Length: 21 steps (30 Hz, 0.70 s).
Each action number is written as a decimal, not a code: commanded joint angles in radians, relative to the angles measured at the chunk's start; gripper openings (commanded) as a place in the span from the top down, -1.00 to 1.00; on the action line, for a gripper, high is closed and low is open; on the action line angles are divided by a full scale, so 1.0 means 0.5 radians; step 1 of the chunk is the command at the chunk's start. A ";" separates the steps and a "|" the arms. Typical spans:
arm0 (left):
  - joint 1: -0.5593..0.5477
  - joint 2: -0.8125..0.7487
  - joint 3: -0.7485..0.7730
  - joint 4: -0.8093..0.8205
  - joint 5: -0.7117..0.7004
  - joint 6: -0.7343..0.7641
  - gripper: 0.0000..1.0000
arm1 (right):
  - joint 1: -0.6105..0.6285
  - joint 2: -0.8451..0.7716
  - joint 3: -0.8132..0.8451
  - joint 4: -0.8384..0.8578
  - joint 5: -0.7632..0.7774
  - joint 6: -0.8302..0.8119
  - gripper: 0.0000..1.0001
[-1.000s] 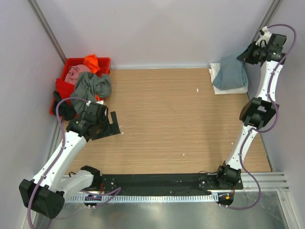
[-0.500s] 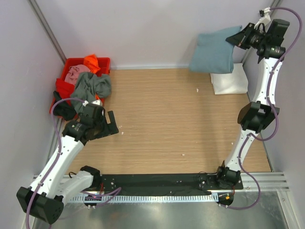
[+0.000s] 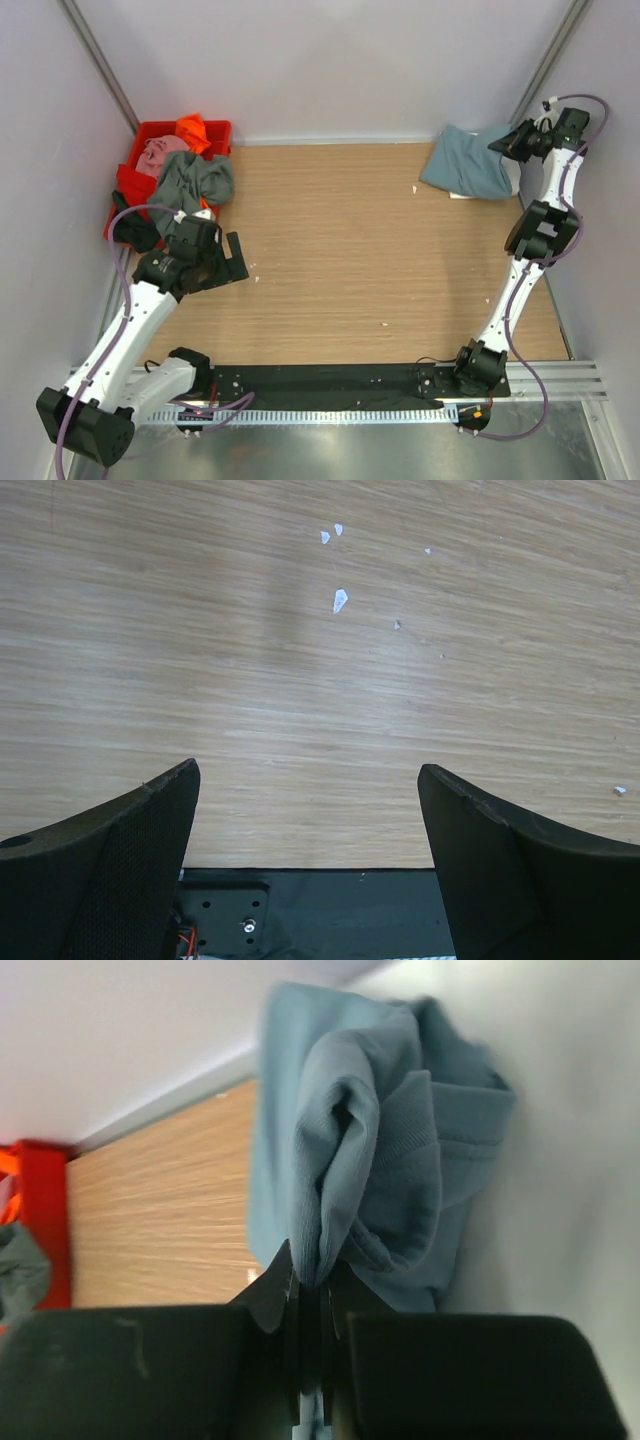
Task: Fold and stack the t-shirts
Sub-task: Neatly place the folded tshirt to the corner
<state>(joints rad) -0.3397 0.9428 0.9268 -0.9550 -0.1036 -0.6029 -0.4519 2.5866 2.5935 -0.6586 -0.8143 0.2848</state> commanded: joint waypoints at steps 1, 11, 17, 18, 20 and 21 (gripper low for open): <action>0.014 0.013 0.006 0.036 -0.032 -0.024 -0.81 | 0.008 -0.129 0.117 -0.112 0.232 -0.189 0.98; 0.020 0.023 0.009 0.039 -0.029 -0.024 -0.80 | 0.032 -0.317 0.081 -0.097 0.714 -0.339 0.98; 0.020 0.020 0.009 0.039 -0.032 -0.024 -0.80 | 0.039 -0.320 -0.014 0.243 0.788 -0.394 0.98; 0.020 0.020 0.009 0.042 -0.032 -0.024 -0.80 | 0.042 -0.271 0.007 0.268 0.843 -0.410 0.98; 0.020 0.020 0.009 0.039 -0.038 -0.027 -0.80 | 0.042 -0.219 0.019 0.320 0.913 -0.444 0.98; 0.020 0.013 0.006 0.039 -0.038 -0.027 -0.80 | 0.042 -0.185 -0.014 0.354 0.959 -0.453 0.97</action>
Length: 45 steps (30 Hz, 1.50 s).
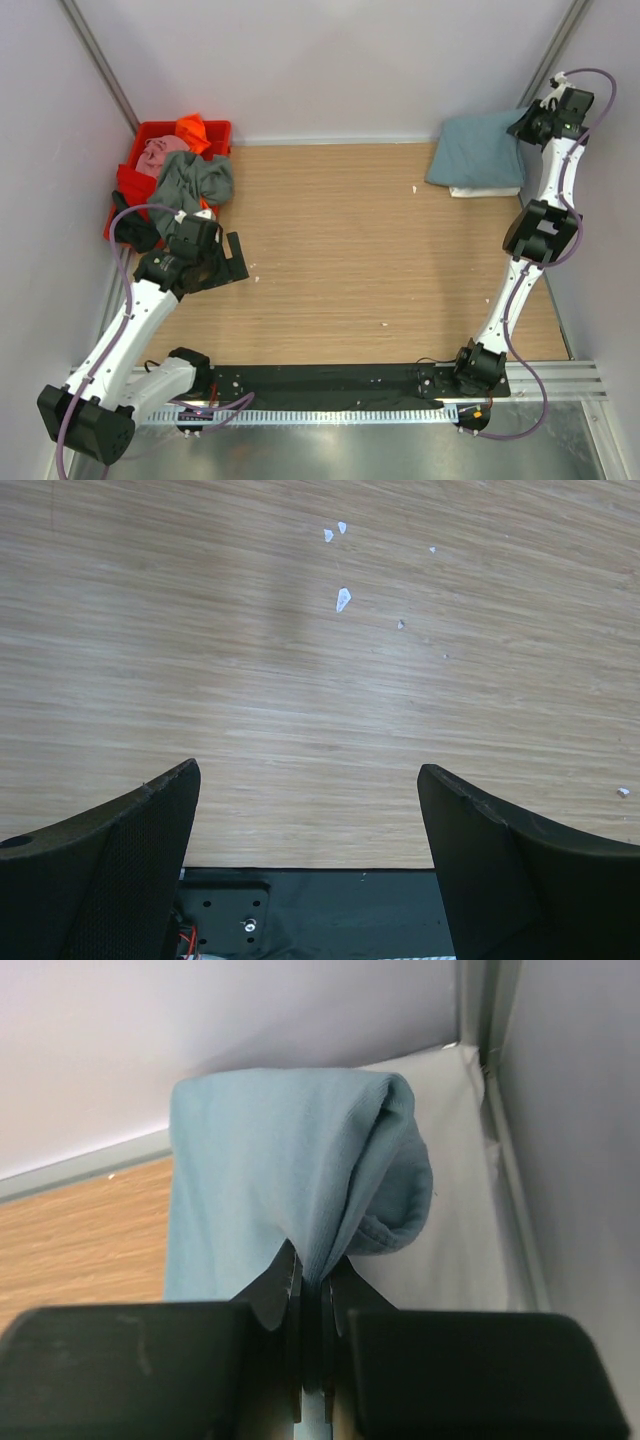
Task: Fold and stack the t-shirts
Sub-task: Neatly place the folded tshirt to the corner
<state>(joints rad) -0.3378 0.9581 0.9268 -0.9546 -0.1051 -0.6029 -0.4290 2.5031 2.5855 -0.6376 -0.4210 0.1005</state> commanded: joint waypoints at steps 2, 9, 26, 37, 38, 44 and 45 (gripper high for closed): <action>0.016 -0.011 0.006 0.038 -0.041 -0.027 -0.80 | 0.002 0.010 -0.075 0.456 0.185 -0.084 0.94; 0.019 -0.005 0.012 0.032 -0.041 -0.027 -0.79 | 0.103 0.096 -0.109 0.658 0.774 -0.124 -0.71; 0.041 -0.118 0.006 0.044 -0.032 -0.024 -0.80 | 0.290 -1.281 -1.678 0.567 1.349 0.703 -0.93; 0.044 -0.213 -0.001 0.053 -0.035 -0.021 -0.80 | 0.293 -1.098 -1.956 0.294 1.035 0.625 0.69; 0.044 -0.216 0.002 0.056 -0.038 -0.021 -0.79 | 0.290 -1.034 -1.907 0.260 1.063 0.615 0.76; 0.044 -0.195 0.002 0.050 -0.063 -0.031 -0.79 | 0.266 -0.605 -1.518 0.076 1.274 0.508 0.78; 0.044 -0.186 0.006 0.047 -0.066 -0.031 -0.79 | 0.263 -0.540 -1.432 -0.006 1.302 0.489 0.78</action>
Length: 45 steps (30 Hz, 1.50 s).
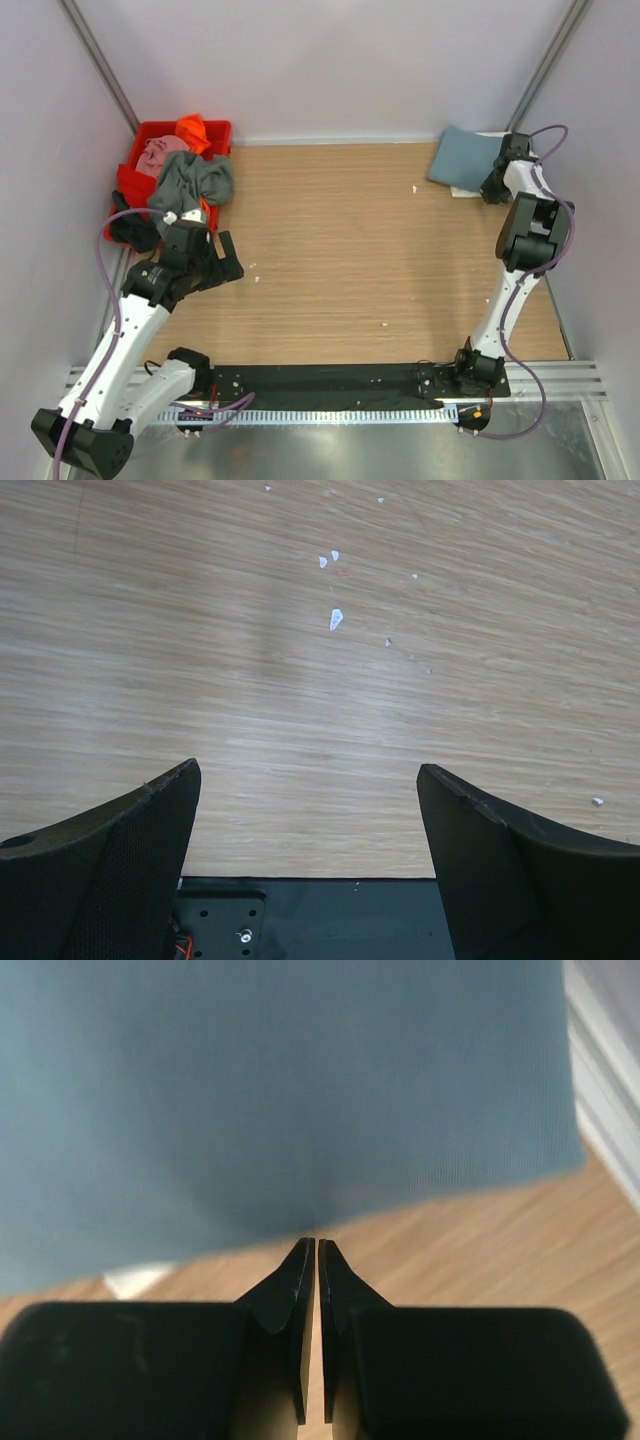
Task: Fold and stack the t-shirts
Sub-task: Neatly place the folded tshirt to the corner, then reset both grippers
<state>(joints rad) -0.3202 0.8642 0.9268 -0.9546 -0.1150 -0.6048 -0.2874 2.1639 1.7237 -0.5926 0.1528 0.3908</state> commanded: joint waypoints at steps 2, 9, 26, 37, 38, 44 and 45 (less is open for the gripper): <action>0.008 0.011 0.006 0.044 -0.055 -0.030 -0.79 | -0.020 0.261 0.533 -0.183 0.231 -0.134 0.79; 0.018 0.030 0.003 0.041 -0.068 -0.036 -0.79 | -0.020 0.519 0.964 -0.373 0.498 -0.269 0.66; 0.051 -0.029 -0.010 0.090 -0.031 -0.008 -0.79 | 0.399 -0.605 0.422 -0.246 -0.231 -0.313 -0.55; 0.051 -0.200 -0.025 0.164 -0.129 0.041 -0.85 | 0.928 -1.946 -1.617 0.774 -0.864 0.225 -0.75; 0.051 -0.228 -0.025 0.164 -0.117 0.050 -0.85 | 0.964 -1.993 -1.677 0.771 -0.855 0.231 -0.76; 0.048 -0.256 -0.013 0.139 -0.107 0.047 -0.84 | 0.986 -2.195 -1.803 0.587 -0.775 0.194 -0.76; 0.048 -0.262 -0.013 0.139 -0.107 0.047 -0.84 | 0.986 -2.202 -1.806 0.578 -0.778 0.188 -0.75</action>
<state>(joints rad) -0.2996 0.7418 0.9108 -0.9165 -0.1566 -0.5938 0.2008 1.1458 0.7959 -0.3523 -0.2386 0.4740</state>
